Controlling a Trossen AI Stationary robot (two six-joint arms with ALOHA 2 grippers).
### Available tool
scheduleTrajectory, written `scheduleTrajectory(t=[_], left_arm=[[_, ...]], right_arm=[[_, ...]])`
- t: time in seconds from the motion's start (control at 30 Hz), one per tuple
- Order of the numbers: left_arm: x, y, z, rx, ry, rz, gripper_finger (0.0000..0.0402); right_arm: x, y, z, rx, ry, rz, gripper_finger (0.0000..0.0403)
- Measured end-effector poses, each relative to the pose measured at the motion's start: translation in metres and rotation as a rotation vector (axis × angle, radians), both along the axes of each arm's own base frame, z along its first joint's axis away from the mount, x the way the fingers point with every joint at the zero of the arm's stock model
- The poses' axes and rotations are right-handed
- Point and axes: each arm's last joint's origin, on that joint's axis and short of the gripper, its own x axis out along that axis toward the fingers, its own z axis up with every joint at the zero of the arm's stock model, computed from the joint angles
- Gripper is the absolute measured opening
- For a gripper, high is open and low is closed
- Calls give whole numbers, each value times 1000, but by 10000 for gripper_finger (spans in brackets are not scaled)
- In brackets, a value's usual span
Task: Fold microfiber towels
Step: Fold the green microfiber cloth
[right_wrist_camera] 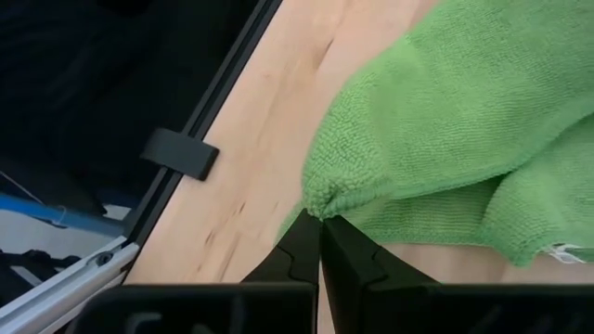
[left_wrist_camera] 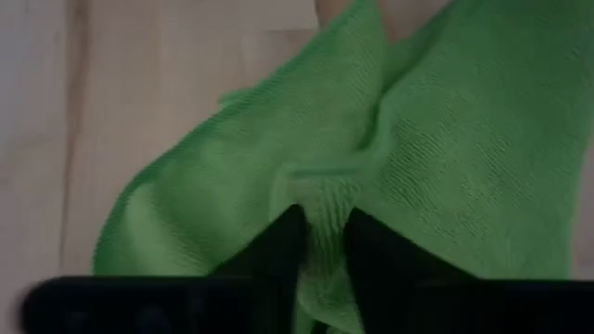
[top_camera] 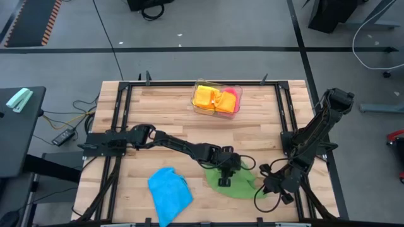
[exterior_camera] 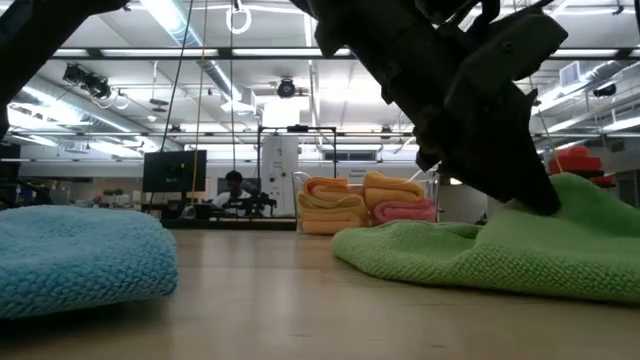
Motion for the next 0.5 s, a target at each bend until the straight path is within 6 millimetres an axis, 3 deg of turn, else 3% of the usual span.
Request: scheduleTrajectory(t=[0.07, 0.13, 0.33, 0.5], left_arm=[[0, -4, 4, 15, -3, -24, 40], [2, -7, 11, 19, -25, -40, 14], [-4, -25, 45, 36, 29, -116, 29], [-13, -44, 71, 14, 76, -183, 13]], right_arm=[[1, -1, 0, -1, -1, -6, 11], [2, -2, 0, -1, 0, -13, 11], [2, 6, 10, 51, 28, 33, 11], [3, 16, 26, 47, -15, 95, 11]])
